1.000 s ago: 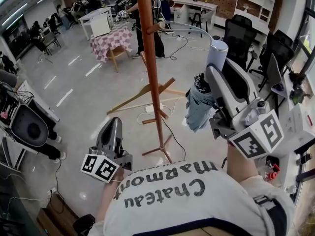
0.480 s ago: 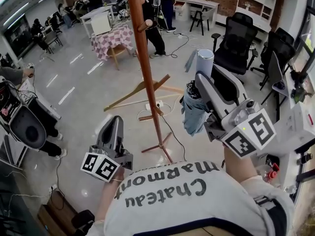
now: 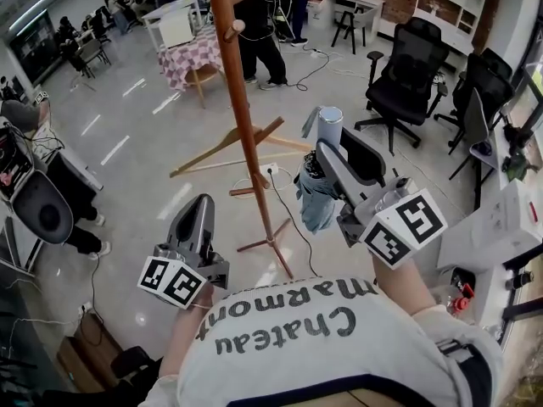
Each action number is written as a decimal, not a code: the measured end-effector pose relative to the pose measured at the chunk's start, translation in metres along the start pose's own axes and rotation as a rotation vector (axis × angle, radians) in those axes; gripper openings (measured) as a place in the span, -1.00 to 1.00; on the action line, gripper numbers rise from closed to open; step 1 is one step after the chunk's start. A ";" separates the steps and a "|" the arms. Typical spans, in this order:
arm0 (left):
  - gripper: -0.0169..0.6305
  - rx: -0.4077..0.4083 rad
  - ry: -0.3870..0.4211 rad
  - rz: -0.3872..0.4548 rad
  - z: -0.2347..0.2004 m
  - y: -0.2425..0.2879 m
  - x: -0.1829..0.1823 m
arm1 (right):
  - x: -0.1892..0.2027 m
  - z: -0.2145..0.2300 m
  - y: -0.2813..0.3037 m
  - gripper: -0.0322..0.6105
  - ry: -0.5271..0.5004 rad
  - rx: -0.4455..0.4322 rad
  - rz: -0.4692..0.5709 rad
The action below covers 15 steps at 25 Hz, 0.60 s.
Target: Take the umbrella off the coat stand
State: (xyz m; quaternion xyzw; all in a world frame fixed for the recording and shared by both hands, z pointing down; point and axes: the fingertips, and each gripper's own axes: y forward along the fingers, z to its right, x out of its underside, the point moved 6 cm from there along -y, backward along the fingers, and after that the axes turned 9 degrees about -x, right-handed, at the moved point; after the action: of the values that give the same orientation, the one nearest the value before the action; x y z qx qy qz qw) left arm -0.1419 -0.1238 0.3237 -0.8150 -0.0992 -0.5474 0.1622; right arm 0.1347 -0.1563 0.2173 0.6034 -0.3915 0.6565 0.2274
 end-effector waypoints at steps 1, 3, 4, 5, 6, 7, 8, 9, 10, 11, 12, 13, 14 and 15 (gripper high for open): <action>-0.88 -0.001 0.000 -0.005 0.003 0.001 0.002 | 0.005 0.002 -0.001 -0.44 0.004 -0.002 -0.006; -0.88 -0.004 0.002 -0.010 0.008 0.000 0.007 | 0.014 0.004 -0.006 -0.44 0.011 -0.009 -0.010; -0.88 -0.005 0.003 -0.011 0.011 0.000 0.009 | 0.019 0.005 -0.008 -0.44 0.013 -0.013 -0.012; -0.88 -0.006 0.005 -0.013 0.014 -0.001 0.011 | 0.023 0.005 -0.010 -0.44 0.016 -0.017 -0.014; -0.88 -0.007 0.007 -0.014 0.016 -0.001 0.012 | 0.027 0.005 -0.013 -0.44 0.020 -0.022 -0.017; -0.88 -0.007 0.009 -0.015 0.019 -0.001 0.014 | 0.030 0.005 -0.015 -0.44 0.023 -0.027 -0.021; -0.88 -0.009 0.010 -0.017 0.022 -0.002 0.015 | 0.033 0.005 -0.017 -0.44 0.027 -0.033 -0.026; -0.88 -0.010 0.010 -0.018 0.024 -0.001 0.016 | 0.035 0.006 -0.018 -0.44 0.030 -0.040 -0.030; -0.88 -0.012 0.010 -0.019 0.026 -0.001 0.018 | 0.037 0.006 -0.020 -0.44 0.035 -0.046 -0.034; -0.88 -0.013 0.010 -0.020 0.028 -0.001 0.019 | 0.040 0.007 -0.021 -0.44 0.039 -0.051 -0.040; -0.88 -0.016 0.011 -0.021 0.030 0.000 0.021 | 0.042 0.008 -0.022 -0.44 0.042 -0.055 -0.045; -0.88 -0.019 0.011 -0.021 0.031 0.000 0.023 | 0.044 0.009 -0.023 -0.44 0.043 -0.060 -0.051; -0.88 -0.023 0.010 -0.020 0.032 0.000 0.025 | 0.046 0.010 -0.024 -0.44 0.041 -0.066 -0.057; -0.88 -0.026 0.009 -0.021 0.033 -0.001 0.027 | 0.048 0.010 -0.026 -0.44 0.037 -0.071 -0.064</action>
State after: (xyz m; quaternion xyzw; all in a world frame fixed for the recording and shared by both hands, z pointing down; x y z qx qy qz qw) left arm -0.1031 -0.1111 0.3370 -0.8136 -0.0997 -0.5538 0.1463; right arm 0.1527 -0.1569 0.2697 0.5948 -0.3906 0.6459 0.2766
